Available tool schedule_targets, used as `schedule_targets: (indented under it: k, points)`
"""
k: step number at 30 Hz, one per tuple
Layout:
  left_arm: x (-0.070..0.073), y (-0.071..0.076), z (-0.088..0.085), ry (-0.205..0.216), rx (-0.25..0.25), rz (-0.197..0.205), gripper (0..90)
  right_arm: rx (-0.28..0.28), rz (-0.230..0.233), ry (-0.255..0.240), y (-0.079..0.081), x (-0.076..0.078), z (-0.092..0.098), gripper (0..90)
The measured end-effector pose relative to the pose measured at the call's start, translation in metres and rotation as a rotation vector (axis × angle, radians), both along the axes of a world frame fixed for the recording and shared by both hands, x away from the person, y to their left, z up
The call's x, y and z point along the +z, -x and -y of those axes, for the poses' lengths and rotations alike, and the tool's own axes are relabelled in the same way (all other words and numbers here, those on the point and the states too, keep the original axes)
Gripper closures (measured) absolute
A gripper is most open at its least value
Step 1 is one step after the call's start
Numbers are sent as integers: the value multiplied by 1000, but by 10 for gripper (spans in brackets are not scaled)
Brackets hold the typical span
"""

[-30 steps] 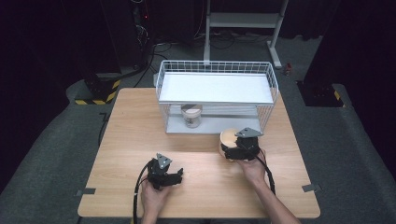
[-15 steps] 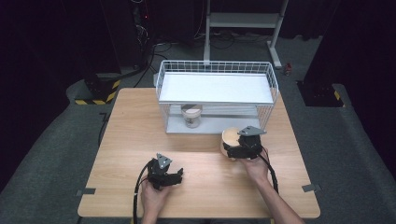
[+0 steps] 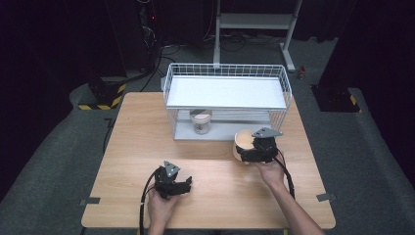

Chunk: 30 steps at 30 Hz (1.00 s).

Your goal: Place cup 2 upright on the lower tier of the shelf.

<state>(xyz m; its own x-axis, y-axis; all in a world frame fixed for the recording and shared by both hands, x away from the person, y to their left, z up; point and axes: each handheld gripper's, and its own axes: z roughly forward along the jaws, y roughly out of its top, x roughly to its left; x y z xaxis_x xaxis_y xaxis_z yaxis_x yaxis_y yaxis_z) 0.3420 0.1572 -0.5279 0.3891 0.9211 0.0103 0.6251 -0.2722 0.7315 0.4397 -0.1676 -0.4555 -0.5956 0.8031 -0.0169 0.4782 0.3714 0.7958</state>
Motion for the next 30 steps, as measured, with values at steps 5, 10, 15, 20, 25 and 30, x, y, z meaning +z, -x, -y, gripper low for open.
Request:
schedule_targets:
  k: [5, 10, 15, 20, 25, 30]
  points:
    - [0, 0, 0, -2, -1, 1, 157, -11, -5, -8, -6, 4, 2, 100]
    - [0, 0, 0, -3, -1, 2, 158, -15, 8, -13, -12, 9, 2, 101]
    - [0, 0, 0, -3, 0, 2, 158, -37, 1, -16, -21, 11, 1, 100]
    - [0, 0, 0, -4, 0, 2, 158, -50, 1, -12, -32, 11, 1, 100]
    - [0, 0, 0, -3, 0, 2, 158, -63, 0, -7, -39, 12, 0, 101]
    - [0, 0, 0, -4, -1, 2, 159, -70, -12, -15, -44, 8, -1, 100]
